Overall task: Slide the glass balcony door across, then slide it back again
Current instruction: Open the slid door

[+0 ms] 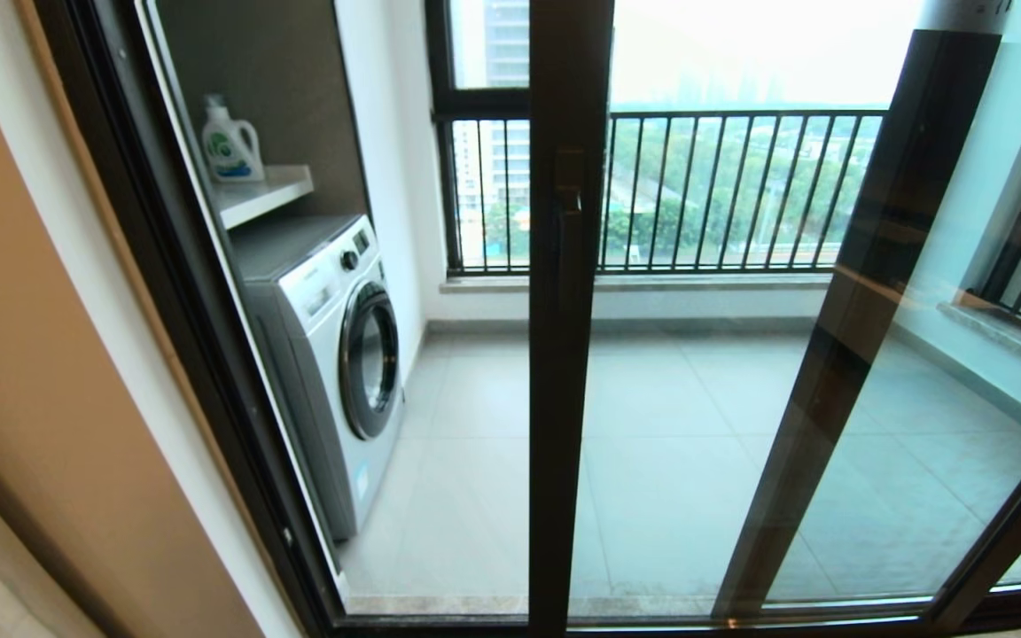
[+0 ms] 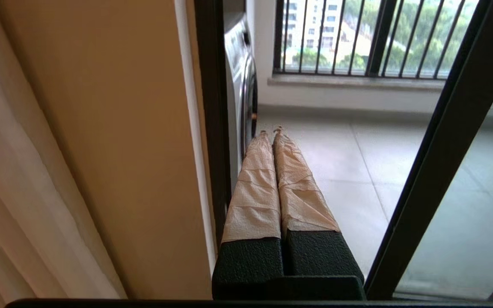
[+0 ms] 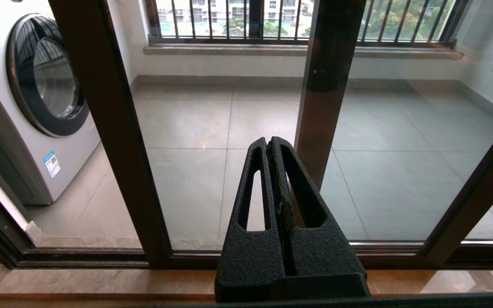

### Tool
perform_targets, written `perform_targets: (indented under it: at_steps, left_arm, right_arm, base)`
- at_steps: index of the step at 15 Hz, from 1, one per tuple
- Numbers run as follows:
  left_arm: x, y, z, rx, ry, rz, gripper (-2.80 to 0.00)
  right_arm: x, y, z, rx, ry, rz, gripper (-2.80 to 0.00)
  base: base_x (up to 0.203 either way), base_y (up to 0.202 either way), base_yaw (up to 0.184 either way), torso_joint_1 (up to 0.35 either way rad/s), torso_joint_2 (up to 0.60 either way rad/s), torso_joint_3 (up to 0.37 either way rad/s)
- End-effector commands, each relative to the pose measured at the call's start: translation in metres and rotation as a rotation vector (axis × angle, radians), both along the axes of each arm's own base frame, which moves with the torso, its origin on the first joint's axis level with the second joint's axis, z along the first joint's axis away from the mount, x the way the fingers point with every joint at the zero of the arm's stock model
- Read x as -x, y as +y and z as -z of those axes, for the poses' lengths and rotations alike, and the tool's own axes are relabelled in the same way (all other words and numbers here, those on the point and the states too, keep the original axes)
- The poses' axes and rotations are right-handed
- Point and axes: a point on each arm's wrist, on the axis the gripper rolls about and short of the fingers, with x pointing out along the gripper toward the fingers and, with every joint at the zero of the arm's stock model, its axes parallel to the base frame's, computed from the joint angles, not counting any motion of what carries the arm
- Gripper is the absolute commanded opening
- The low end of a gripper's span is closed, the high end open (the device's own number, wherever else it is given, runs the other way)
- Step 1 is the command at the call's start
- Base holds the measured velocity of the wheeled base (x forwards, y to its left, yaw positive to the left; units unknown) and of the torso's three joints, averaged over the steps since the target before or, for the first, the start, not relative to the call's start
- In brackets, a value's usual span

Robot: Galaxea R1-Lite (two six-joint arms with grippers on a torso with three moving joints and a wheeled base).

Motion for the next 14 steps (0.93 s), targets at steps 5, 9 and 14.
perform_targets:
  at_steps: [5, 9, 14]
  left_arm:
    - [-0.021, -0.003, 0.048, -0.049, 0.057, 0.101, -2.8]
    - [-0.021, -0.003, 0.052, -0.142, 0.1, 0.119, -2.8]
    - [-0.021, -0.003, 0.052, -0.074, 0.101, 0.108, -2.8]
  right_arm:
    - [-0.001, 0.0, 0.003, 0.001, 0.013, -0.001, -2.8]
    - [-0.001, 0.0, 0.003, 0.001, 0.013, -0.001, -2.8]
    - [-0.001, 0.0, 0.003, 0.001, 0.013, -0.001, -2.8]
  base:
    - [0.0, 0.0, 0.0, 0.0, 0.0, 0.0]
    - [0.0, 0.0, 0.0, 0.0, 0.0, 0.0]
    - [0.0, 0.0, 0.0, 0.0, 0.0, 0.0]
